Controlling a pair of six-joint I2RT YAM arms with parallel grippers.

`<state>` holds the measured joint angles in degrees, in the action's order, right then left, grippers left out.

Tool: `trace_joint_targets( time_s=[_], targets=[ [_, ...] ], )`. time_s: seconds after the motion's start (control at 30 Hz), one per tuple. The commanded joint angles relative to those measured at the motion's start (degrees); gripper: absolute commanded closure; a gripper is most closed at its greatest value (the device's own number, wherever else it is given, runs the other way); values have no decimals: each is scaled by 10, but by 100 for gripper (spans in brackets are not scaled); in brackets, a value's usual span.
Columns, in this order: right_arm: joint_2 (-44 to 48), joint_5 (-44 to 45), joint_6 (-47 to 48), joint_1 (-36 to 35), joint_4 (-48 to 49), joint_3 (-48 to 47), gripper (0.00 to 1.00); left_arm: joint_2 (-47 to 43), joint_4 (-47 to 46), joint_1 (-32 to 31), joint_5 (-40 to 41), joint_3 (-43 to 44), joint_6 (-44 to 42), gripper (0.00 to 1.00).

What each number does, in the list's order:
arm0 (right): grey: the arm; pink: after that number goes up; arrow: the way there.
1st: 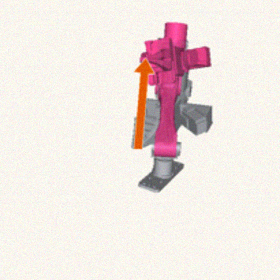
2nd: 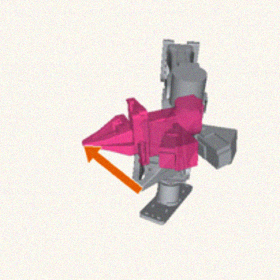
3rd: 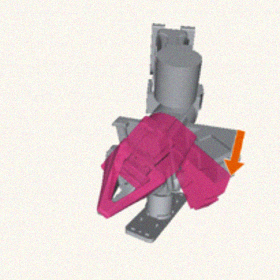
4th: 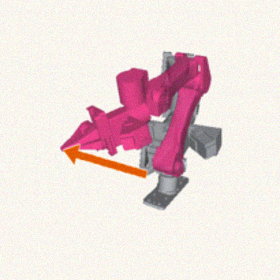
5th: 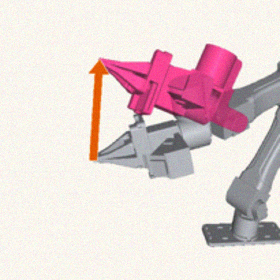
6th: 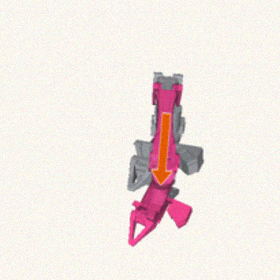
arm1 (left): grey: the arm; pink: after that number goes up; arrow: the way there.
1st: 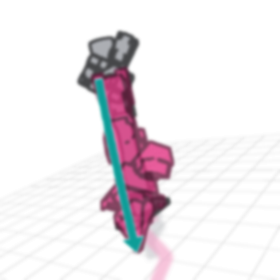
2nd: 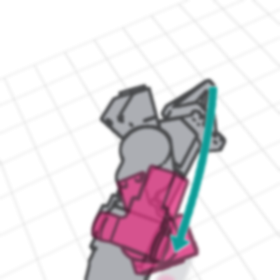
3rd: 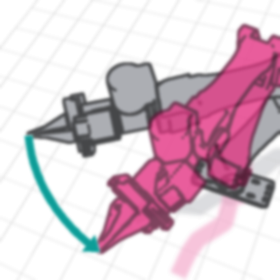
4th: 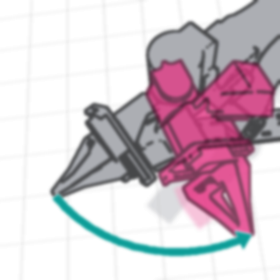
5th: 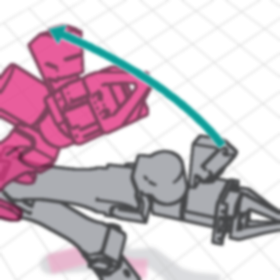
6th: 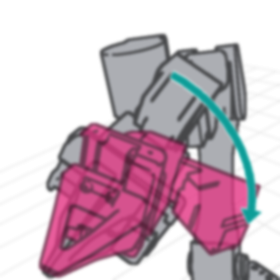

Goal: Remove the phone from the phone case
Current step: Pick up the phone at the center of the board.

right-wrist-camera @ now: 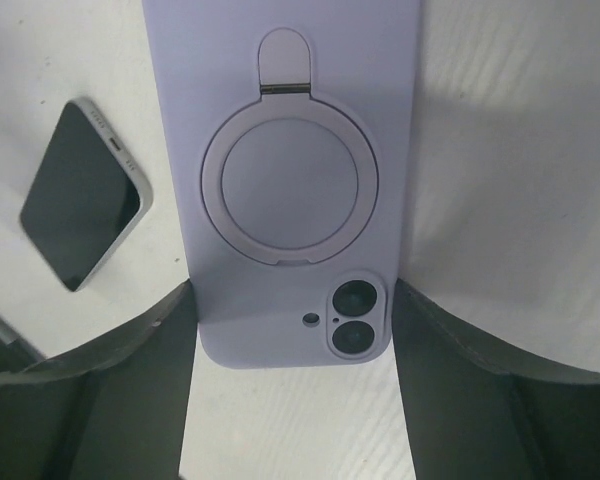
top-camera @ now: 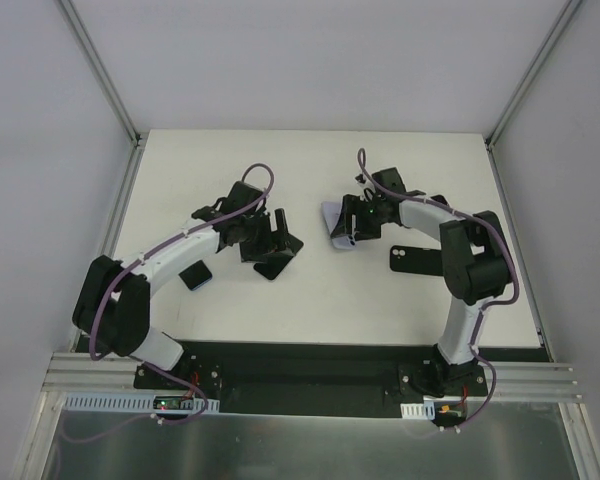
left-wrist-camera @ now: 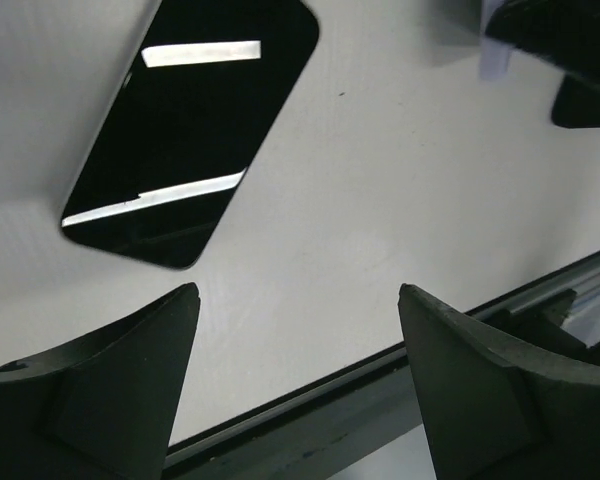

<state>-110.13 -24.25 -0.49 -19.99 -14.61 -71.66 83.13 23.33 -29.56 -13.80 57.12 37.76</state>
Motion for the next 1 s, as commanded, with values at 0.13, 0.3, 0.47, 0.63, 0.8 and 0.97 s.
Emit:
trace_joint_targets(
  time_s=[0.13, 0.3, 0.47, 0.63, 0.8, 0.97],
  targets=[
    [60, -109, -122, -24, 78, 109, 74, 159, -102, 1, -155, 120, 78, 20],
    [82, -110, -137, -43, 91, 135, 74, 224, -151, -7, -170, 152, 129, 22],
    [95, -116, -151, -51, 112, 164, 75, 281, -161, -11, -170, 184, 154, 24],
    [112, -125, -153, -57, 114, 179, 77, 313, -171, -13, -169, 200, 165, 28],
    [134, -132, -159, -62, 116, 190, 77, 328, -174, -23, -156, 217, 166, 44],
    [154, -134, -162, -66, 115, 199, 77, 330, -174, -29, -151, 215, 164, 75]
  ],
)
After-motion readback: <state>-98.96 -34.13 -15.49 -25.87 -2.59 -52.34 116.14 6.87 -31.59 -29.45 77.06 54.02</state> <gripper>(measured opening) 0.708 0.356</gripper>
